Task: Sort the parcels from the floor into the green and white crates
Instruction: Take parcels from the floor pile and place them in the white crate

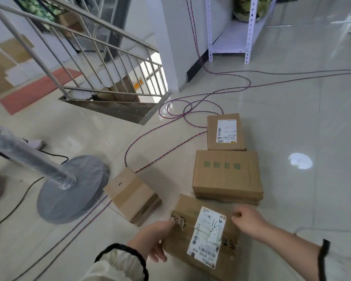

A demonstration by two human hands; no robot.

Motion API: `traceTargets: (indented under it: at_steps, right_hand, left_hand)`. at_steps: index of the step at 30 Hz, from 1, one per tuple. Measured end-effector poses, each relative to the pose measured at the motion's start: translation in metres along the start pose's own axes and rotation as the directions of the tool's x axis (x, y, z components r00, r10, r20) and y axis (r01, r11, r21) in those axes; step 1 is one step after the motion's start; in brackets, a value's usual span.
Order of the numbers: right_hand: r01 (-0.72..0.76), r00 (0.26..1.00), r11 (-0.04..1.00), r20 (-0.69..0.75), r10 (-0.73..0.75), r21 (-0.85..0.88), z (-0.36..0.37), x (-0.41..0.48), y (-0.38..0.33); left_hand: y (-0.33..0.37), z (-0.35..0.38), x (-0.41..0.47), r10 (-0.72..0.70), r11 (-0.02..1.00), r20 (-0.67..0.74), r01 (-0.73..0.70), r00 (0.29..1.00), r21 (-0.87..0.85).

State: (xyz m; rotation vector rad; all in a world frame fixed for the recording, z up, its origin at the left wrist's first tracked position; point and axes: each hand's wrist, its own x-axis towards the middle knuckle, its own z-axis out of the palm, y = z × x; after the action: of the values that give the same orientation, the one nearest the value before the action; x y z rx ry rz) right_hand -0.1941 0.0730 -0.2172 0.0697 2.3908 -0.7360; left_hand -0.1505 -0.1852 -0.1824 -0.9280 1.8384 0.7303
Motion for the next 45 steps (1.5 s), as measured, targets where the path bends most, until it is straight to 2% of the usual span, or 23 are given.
traceTargets:
  at_steps: [2,4,6,8,10,12,15,17,20,22,23,24,26,27,28,29,30,31,33,35,40,41,45]
  right_hand:
    - [-0.017,0.999,0.997,0.033,0.020,-0.081,-0.004,-0.001,0.000]
    - [-0.061,0.983,0.996,0.170,0.071,-0.067,-0.009,-0.006,0.000]
    - [-0.134,0.896,0.991,0.431,0.111,0.022,-0.009,-0.017,-0.004]
    - [-0.164,0.806,0.983,0.586,0.085,0.083,-0.006,-0.025,-0.010]
    - [-0.105,0.839,0.991,0.542,0.041,0.087,-0.005,-0.025,-0.013]
    - [-0.085,0.895,0.987,0.446,0.016,0.135,-0.007,-0.022,-0.019]
    - [-0.150,0.875,0.949,0.485,-0.004,0.279,-0.001,-0.024,-0.030]
    - [-0.200,0.840,0.921,0.542,-0.014,0.333,0.006,-0.026,-0.038]
    - [-0.250,0.794,0.886,0.607,-0.043,0.390,0.014,-0.027,-0.041]
    - [-0.233,0.768,0.902,0.638,-0.059,0.364,0.014,-0.028,-0.042]
    - [-0.201,0.780,0.926,0.624,-0.045,0.319,0.013,-0.029,-0.044]
    - [-0.150,0.830,0.947,0.557,-0.035,0.282,0.013,-0.026,-0.045]
    - [-0.026,0.968,0.953,0.245,-0.052,0.303,0.012,-0.014,-0.048]
    - [0.049,0.997,0.955,0.050,-0.067,0.293,0.009,-0.008,-0.049]
    - [0.127,0.988,0.966,-0.109,-0.105,0.227,0.006,-0.002,-0.050]
    - [0.188,0.965,0.973,-0.209,-0.158,0.135,0.006,0.004,-0.051]
    - [0.220,0.950,0.974,-0.238,-0.203,0.047,0.007,0.009,-0.052]
    - [0.231,0.949,0.973,-0.216,-0.230,-0.023,0.011,0.014,-0.053]
    - [0.191,0.973,0.979,-0.117,-0.199,-0.075,0.021,0.019,-0.053]
    - [0.157,0.985,0.985,-0.067,-0.162,-0.074,0.026,0.021,-0.050]
    - [0.044,0.999,0.993,-0.031,-0.041,0.113,0.021,0.022,-0.045]
    - [0.025,1.000,0.989,-0.017,-0.023,0.146,0.022,0.022,-0.045]
    - [0.007,0.997,0.956,0.068,-0.028,0.293,0.026,0.017,-0.047]
  left_hand:
    - [0.003,-0.002,0.001,0.066,0.994,-0.073,-0.072,0.995,-0.083]
    - [0.004,-0.003,0.010,0.129,0.966,-0.226,-0.174,0.965,-0.192]
    - [0.006,-0.002,0.013,0.179,0.876,-0.273,-0.279,0.945,-0.393]
    - [0.006,-0.002,0.008,0.192,0.828,-0.306,-0.321,0.933,-0.460]
    - [0.002,-0.002,0.003,0.142,0.910,-0.266,-0.232,0.953,-0.344]
    - [-0.002,-0.003,-0.009,0.077,0.985,-0.114,-0.093,0.991,-0.144]
    - [-0.003,-0.001,-0.013,0.079,0.997,-0.005,-0.079,0.997,0.005]
    - [-0.003,-0.001,-0.008,0.162,0.986,-0.061,-0.163,0.985,-0.020]
    - [-0.004,-0.009,0.002,0.286,0.929,-0.087,-0.298,0.954,-0.221]
    - [-0.005,-0.015,0.007,0.345,0.867,-0.146,-0.375,0.927,-0.328]
    - [-0.006,-0.017,0.008,0.362,0.825,-0.211,-0.417,0.908,-0.380]
    - [-0.008,-0.019,0.011,0.358,0.785,-0.299,-0.458,0.885,-0.416]
    - [-0.013,-0.023,0.016,0.273,0.768,-0.500,-0.500,0.822,-0.402]
    - [-0.017,-0.024,0.017,0.202,0.805,-0.573,-0.468,0.795,-0.365]
    - [-0.021,-0.024,0.016,0.137,0.856,-0.593,-0.396,0.793,-0.332]
    - [-0.024,-0.023,0.013,0.095,0.901,-0.550,-0.306,0.830,-0.307]
    - [-0.025,-0.020,0.009,0.069,0.934,-0.442,-0.213,0.894,-0.286]
    - [-0.026,-0.017,0.004,0.047,0.951,-0.288,-0.131,0.956,-0.280]
    - [-0.025,-0.009,-0.002,0.038,0.952,-0.055,-0.053,0.998,-0.303]
    - [-0.022,-0.004,-0.002,0.101,0.935,-0.081,-0.122,0.992,-0.332]
    - [-0.021,-0.005,0.006,0.213,0.812,-0.356,-0.367,0.910,-0.454]
    - [-0.023,-0.005,0.008,0.206,0.800,-0.345,-0.361,0.916,-0.479]
    - [-0.029,-0.001,0.006,0.178,0.824,-0.131,-0.221,0.975,-0.522]
